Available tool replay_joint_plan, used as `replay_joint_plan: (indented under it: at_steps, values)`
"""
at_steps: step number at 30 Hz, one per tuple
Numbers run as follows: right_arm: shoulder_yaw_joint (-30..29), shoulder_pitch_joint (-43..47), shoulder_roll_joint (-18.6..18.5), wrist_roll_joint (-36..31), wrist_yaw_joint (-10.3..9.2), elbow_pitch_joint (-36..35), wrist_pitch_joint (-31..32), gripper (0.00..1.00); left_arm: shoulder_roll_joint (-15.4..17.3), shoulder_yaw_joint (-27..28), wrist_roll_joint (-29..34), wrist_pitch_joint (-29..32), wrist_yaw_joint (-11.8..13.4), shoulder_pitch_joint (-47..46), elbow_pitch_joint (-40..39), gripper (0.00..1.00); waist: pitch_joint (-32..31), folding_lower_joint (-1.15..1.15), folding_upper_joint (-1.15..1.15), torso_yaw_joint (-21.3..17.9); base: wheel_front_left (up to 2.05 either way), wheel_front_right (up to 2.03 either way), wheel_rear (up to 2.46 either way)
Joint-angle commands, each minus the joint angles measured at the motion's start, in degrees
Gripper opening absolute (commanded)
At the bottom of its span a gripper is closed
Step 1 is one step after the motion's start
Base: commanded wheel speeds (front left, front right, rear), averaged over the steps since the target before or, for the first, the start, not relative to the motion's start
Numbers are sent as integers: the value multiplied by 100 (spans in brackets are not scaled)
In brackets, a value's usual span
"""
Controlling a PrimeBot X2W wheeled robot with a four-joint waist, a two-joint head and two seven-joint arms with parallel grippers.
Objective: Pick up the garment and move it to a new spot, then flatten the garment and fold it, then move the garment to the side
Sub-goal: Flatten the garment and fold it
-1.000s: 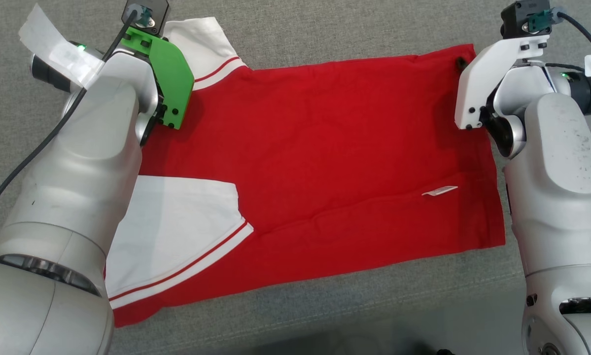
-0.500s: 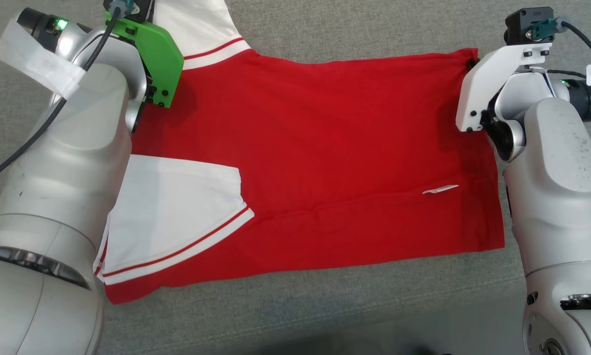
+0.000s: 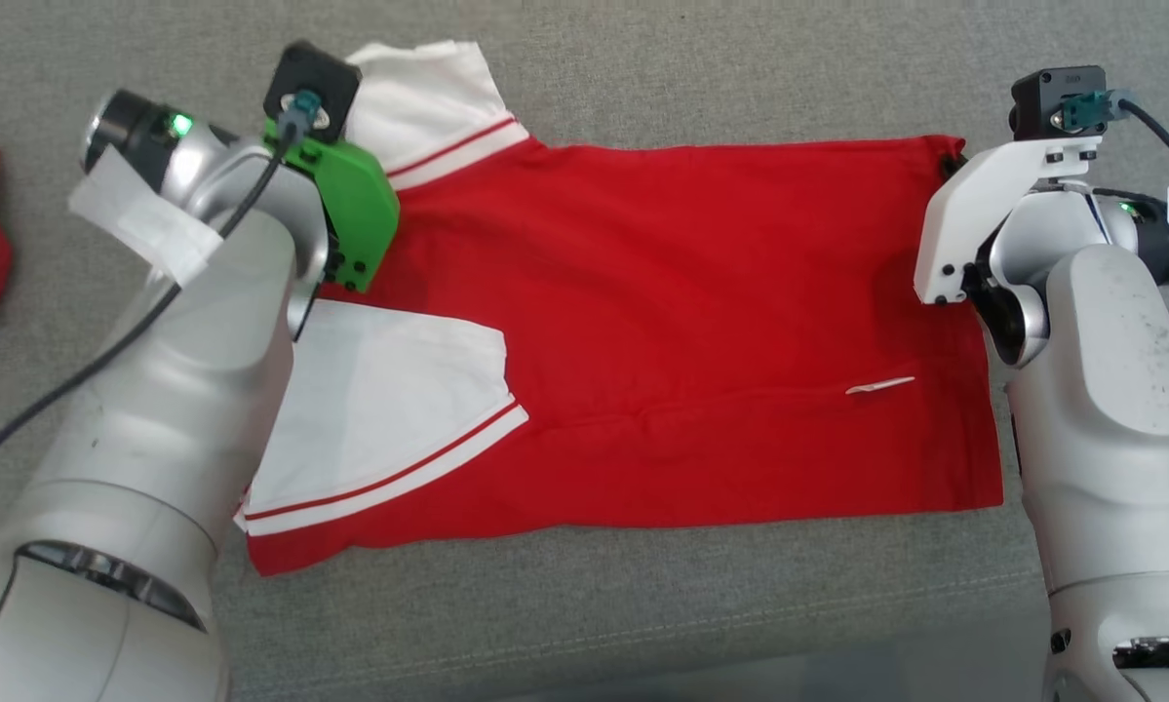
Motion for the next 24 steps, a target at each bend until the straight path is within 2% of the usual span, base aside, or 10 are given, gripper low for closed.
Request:
replay_joint_plan:
  at_steps: [1,6,13,24]
  values:
    - [56,215,-65,76,-8,-163,14,0,-19,-14,-74,-91,-2,281,-108,0,-219,0,0,152,0,0,0]
    - [226,591,-177,180,-8,-493,76,0,44,-79,-97,-293,109,864,-428,0,-460,0,0,263,0,0,0]
    - [524,1313,-424,290,-8,-1082,246,0,402,-248,-75,-207,395,2003,-1470,0,-857,0,0,377,0,0,0]
    - [1039,1940,-917,237,-8,-1563,556,0,1279,-330,-322,983,1002,3670,-4171,0,-1246,0,0,452,0,0,0]
